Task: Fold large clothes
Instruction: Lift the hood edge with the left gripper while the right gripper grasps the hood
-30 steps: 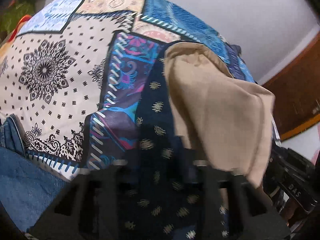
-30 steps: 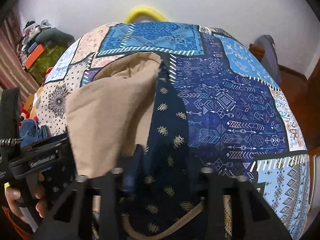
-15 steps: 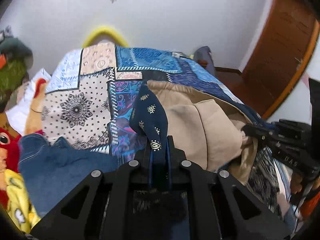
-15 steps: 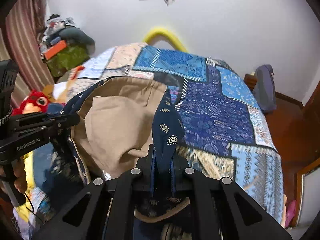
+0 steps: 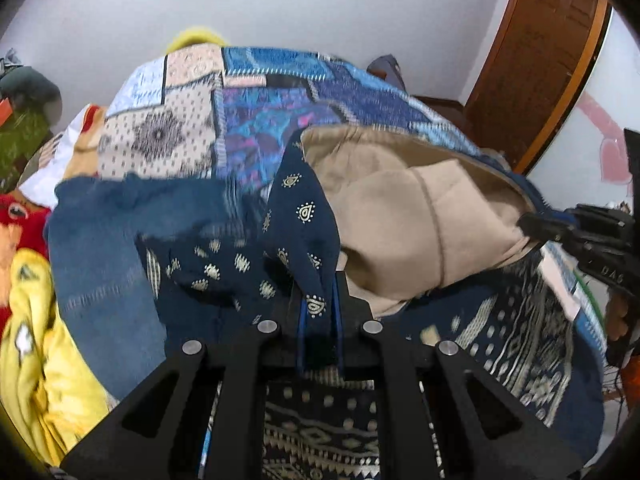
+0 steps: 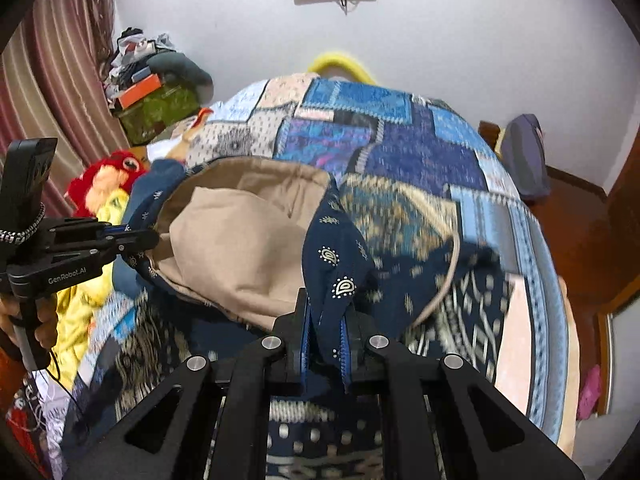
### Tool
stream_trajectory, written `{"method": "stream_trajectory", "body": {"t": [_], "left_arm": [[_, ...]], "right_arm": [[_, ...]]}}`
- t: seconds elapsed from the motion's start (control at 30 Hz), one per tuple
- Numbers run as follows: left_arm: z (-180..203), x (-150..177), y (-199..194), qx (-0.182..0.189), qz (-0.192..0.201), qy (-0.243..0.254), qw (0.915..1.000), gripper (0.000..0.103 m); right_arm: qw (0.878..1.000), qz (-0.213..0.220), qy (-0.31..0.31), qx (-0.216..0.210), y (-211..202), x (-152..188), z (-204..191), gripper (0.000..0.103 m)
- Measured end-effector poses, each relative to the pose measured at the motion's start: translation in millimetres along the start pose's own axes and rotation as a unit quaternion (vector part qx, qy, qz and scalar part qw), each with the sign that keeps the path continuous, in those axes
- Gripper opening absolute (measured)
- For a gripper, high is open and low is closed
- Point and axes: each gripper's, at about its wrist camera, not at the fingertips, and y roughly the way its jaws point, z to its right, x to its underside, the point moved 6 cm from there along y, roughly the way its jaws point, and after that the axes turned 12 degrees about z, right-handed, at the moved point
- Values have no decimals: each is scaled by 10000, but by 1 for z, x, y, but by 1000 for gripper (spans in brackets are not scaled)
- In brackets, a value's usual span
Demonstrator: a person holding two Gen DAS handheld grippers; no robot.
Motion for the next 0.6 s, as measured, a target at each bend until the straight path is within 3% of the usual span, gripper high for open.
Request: {"method": "stream_trajectory", "body": {"t": [0.2, 0.4, 0.43, 0.47, 0.53, 0.6], "left_arm": [[-9, 44, 23, -389, -336, 209, 9985, 11], [-24, 57, 41, -467, -399, -240, 9978, 12], [-26, 59, 44, -500, -410, -289, 9975, 15], [-27, 61, 45, -517, -406, -291, 9974, 16], [-27, 63, 46, -541, -384, -221, 9976, 20], [-26, 62, 43, -540, -375, -152, 9977, 22]], "right_arm": [[9969, -130, -485, 597, 5, 33, 4, 10], [9901, -681, -499, 1118, 22, 65, 34, 11], [9896, -717, -459, 1156, 22, 69, 41, 25], [9895, -712, -390, 1200, 20, 71, 47, 57], [9838, -554, -380, 1661, 12, 71, 63, 96], [9862, -481, -244, 1567, 5, 70, 72, 96]]}}
